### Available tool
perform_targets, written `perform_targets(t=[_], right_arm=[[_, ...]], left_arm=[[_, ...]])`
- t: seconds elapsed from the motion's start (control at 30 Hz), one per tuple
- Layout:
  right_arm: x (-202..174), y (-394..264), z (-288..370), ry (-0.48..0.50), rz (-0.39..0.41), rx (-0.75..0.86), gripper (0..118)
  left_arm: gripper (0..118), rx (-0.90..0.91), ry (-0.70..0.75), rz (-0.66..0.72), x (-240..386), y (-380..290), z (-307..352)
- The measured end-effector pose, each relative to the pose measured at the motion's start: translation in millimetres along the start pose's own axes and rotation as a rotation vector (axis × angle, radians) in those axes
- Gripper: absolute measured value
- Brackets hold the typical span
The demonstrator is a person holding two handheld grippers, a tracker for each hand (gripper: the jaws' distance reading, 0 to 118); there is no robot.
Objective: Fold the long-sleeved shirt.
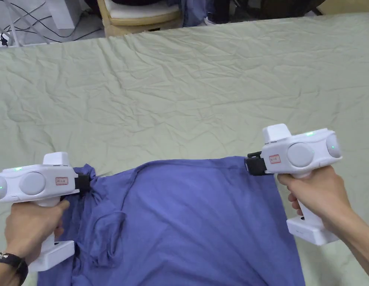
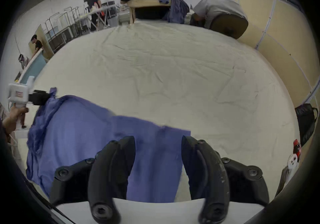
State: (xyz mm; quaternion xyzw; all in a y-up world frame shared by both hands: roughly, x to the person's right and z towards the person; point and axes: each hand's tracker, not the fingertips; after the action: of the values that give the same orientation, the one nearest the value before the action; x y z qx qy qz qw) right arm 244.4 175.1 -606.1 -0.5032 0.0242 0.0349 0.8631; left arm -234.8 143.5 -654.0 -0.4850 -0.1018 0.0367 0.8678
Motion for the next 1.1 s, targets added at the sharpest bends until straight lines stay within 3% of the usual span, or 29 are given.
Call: perform_targets(t=[0.1,0.2,0.23,0.27,0.3,0.33,0.47,0.57,0.7,0.8,0.97,1.1], right_arm=[[4.0,1.5,-40.5,0.026,-0.030,-0.096,59],[-3.2,0.8,-36.3,0.003,-0.018,-0.061,55],[-4.7,2.2,-30.9,0.003,-0.002,-0.065,45],[-5.3,2.0,-30.6,0.037,0.028,-0.052,9],[-3.8,2.0,-32.1,0.103,0.001,-0.034,3],[-3.2,-0.3,-31.4,0.038,-0.033,-0.034,2],[6.9,-3.1,-22.2,0.079,-0.105,0.002,2],[2.4,-3.0,0.0,0.061,-0.054,0.036,2],[-3.9,-3.2,33.3,0.101,-0.077,0.114,2],[-15.3,-9.3,65.7,0.111,-0.018,0.171,2],[-24.8,-38.1,123.2,0.136,-0.016,0.237,2],[-32.8,-71.5,167.9,0.122,0.044,0.280,2]], left_arm=[[9,0.000,0.011,-0.011,3.4,-0.5,-0.6],[9,0.006,0.016,-0.008,4.2,-1.6,-1.0],[9,0.007,0.018,-0.005,3.8,-1.4,-2.0],[9,0.009,0.021,-0.005,4.6,-1.6,-2.9],[9,0.013,0.027,-0.013,6.4,-2.4,-3.1],[9,0.020,0.036,-0.021,8.8,-3.4,-1.9],[9,0.054,0.057,-0.042,14.0,-2.1,12.9],[9,0.076,0.035,-0.020,9.6,1.6,24.3],[9,0.140,-0.023,0.023,11.6,1.9,49.7],[9,0.168,-0.035,-0.009,18.9,-2.3,76.4],[9,0.216,-0.084,0.022,21.6,-27.5,122.9],[9,0.267,-0.101,0.019,19.7,-58.5,162.1]])
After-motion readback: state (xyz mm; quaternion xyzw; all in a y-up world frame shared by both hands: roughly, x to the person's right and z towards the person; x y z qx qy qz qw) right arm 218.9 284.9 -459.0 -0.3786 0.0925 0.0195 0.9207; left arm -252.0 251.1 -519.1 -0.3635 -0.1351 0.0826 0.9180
